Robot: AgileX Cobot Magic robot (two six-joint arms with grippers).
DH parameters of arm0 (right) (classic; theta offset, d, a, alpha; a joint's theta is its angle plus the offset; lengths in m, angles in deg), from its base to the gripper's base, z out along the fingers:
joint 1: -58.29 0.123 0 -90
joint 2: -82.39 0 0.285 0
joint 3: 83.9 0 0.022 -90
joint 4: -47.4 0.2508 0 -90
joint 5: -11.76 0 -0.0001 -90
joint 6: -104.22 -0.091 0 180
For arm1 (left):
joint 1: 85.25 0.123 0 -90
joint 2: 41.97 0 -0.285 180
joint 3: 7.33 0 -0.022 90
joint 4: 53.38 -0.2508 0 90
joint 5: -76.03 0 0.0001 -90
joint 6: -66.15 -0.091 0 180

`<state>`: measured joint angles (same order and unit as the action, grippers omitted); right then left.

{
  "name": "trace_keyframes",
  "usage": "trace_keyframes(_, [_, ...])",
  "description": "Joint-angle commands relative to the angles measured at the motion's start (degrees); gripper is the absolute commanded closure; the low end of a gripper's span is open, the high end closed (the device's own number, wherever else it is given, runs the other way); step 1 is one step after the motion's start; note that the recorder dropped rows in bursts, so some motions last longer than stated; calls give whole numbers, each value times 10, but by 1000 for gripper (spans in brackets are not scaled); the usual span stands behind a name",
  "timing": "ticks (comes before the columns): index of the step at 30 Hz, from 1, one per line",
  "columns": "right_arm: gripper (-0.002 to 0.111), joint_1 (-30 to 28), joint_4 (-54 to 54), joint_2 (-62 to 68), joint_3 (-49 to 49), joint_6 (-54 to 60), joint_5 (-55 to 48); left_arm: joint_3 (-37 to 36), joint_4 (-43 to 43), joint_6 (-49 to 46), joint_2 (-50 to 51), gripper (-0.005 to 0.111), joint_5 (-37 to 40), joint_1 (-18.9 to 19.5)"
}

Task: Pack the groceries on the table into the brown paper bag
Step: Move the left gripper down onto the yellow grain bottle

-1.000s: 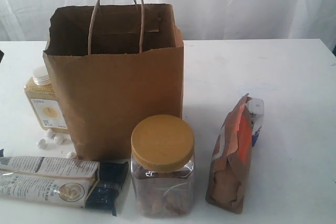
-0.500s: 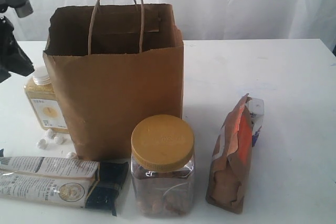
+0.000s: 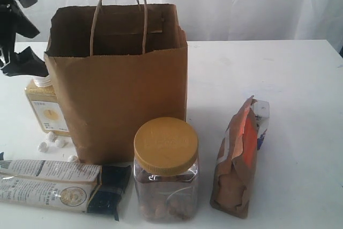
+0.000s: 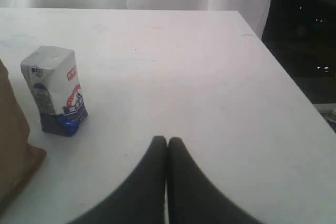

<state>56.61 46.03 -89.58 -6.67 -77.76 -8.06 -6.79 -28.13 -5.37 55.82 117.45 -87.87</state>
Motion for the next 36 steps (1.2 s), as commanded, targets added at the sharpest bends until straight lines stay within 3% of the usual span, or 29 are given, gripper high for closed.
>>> trace_keyframes(1, [108, -5, -3, -2, 0, 7, 2, 0, 67, -143, 5, 2, 74, -1])
trace_keyframes(4, [108, -5, -3, -2, 0, 7, 2, 0, 67, -203, 21, 2, 92, -1])
trace_keyframes(15, [108, -5, -3, -2, 0, 7, 2, 0, 70, -217, 89, 2, 77, -1])
trace_keyframes(36, [108, -5, -3, -2, 0, 7, 2, 0, 67, -218, 95, 2, 6, -1])
